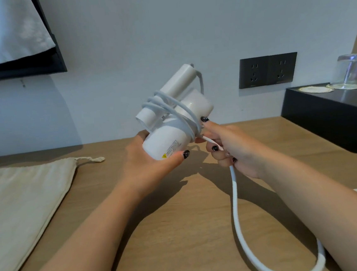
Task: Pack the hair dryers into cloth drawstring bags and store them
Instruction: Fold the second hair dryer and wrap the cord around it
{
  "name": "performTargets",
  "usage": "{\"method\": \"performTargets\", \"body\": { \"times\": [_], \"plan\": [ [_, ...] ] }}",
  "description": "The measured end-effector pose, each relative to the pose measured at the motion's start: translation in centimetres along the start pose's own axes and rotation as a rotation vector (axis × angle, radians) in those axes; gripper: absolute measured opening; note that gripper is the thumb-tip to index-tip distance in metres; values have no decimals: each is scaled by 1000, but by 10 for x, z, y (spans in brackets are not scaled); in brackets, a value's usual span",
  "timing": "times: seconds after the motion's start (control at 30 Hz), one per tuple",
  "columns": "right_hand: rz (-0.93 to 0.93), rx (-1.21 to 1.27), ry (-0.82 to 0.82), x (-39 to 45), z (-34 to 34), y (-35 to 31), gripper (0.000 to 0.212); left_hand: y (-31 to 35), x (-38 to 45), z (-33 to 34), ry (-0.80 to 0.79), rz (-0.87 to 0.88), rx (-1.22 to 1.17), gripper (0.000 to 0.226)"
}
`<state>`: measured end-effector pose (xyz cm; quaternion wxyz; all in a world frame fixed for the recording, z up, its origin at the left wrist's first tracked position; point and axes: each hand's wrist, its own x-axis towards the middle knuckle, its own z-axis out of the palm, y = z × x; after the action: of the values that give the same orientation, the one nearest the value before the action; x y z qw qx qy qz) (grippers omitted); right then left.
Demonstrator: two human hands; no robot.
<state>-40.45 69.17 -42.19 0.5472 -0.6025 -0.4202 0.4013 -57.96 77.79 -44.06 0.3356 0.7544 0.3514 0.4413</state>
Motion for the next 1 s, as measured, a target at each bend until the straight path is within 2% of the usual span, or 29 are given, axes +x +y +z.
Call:
{"method": "performTargets", "body": {
  "times": [0.17,0.3,0.43,0.57,0.7,0.77,0.83,0.93,1.0],
  "plan": [
    [61,5,-87,-4,-1,-3,66,-5,-3,0,-57,131,217,70],
    [100,-70,-119,-6,1,0,80,-11,-1,0,-95,197,260,77],
    [137,-56,-124,-5,4,2,99,-12,0,1,-80,363,402,73],
    [167,143,-144,-9,4,0,98,-12,1,0,-38,526,503,74],
    [151,231,-65,-12,11,0,79,-12,4,0,-9,571,518,72],
    [113,230,-24,-12,12,3,72,-10,4,2,-38,468,403,76],
    [27,208,22,-9,11,6,66,-7,1,2,-133,222,182,88],
    [-151,141,76,-6,6,4,57,-6,0,-3,-468,-195,-345,91],
    [-233,127,51,-5,2,4,56,-6,-2,-7,-644,-359,-717,90]
  ]
}}
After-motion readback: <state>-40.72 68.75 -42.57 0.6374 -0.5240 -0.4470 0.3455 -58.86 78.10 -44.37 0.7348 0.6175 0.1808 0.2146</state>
